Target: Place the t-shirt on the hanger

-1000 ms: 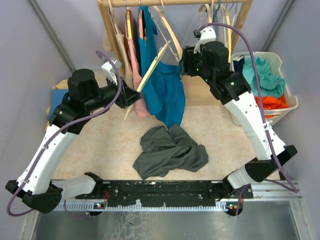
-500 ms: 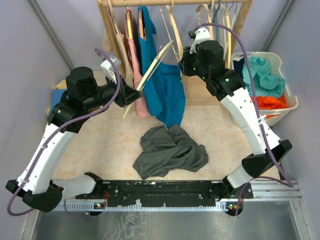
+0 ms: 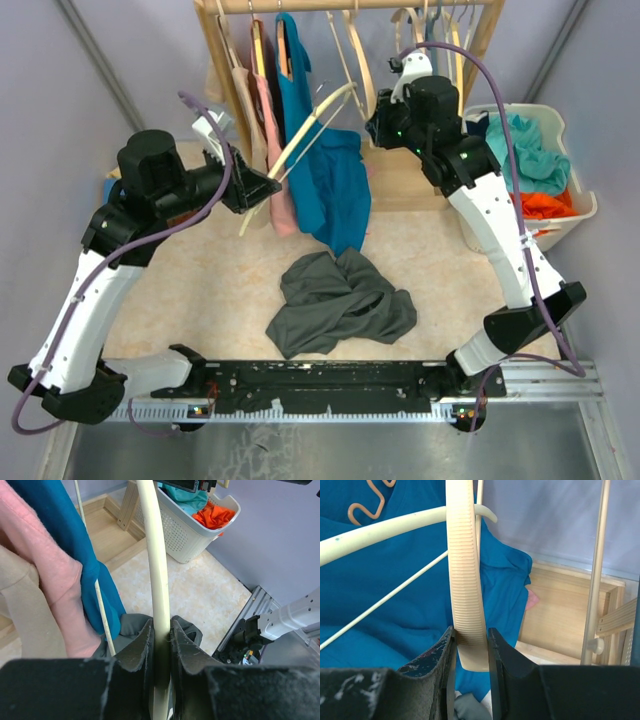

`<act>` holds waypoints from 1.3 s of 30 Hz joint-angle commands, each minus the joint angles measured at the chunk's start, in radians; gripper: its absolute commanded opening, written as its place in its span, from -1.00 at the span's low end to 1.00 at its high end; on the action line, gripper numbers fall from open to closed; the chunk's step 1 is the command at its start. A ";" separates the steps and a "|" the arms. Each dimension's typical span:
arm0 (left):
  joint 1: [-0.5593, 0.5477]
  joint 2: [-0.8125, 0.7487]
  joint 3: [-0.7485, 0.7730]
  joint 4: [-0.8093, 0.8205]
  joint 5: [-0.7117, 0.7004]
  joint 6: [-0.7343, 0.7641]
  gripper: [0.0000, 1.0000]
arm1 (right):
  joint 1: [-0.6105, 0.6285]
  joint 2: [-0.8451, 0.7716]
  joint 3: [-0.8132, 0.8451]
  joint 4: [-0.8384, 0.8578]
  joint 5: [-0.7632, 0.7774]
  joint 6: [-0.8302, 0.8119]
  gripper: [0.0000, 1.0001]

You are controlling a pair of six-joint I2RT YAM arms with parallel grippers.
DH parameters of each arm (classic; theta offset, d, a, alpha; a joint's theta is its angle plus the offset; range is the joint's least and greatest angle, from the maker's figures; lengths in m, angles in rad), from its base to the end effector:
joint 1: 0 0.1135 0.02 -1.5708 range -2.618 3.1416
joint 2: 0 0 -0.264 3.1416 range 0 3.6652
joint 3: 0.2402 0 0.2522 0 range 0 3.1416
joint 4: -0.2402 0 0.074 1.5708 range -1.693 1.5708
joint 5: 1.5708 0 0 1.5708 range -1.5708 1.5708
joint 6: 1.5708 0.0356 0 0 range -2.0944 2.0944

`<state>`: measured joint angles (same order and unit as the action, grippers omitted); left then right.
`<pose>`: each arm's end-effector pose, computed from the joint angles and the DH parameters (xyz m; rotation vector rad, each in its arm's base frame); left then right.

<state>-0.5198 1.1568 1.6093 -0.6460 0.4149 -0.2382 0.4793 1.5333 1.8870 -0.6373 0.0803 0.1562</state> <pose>0.1773 -0.1180 0.4958 0.5652 1.7503 -0.9063 0.2890 0.1470 0.4878 -0.2450 1.8534 0.3666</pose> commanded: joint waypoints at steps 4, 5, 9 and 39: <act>0.010 -0.002 0.083 -0.009 0.012 0.029 -0.91 | -0.038 -0.009 0.059 0.034 0.035 -0.010 -0.82; 0.009 -0.002 0.087 -0.013 0.009 0.031 -0.92 | -0.039 -0.009 0.060 0.033 0.033 -0.009 -0.82; 0.009 -0.013 0.107 -0.024 -0.004 0.033 -0.92 | -0.044 -0.009 0.055 0.033 0.029 -0.010 -0.83; 0.010 -0.192 0.093 -0.072 -0.021 0.005 -0.94 | -0.068 -0.034 0.050 -0.026 0.060 -0.002 -0.13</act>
<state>-0.5144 1.0130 1.6752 -0.6861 0.3534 -0.2317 0.4263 1.5333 1.8870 -0.6781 0.0891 0.1574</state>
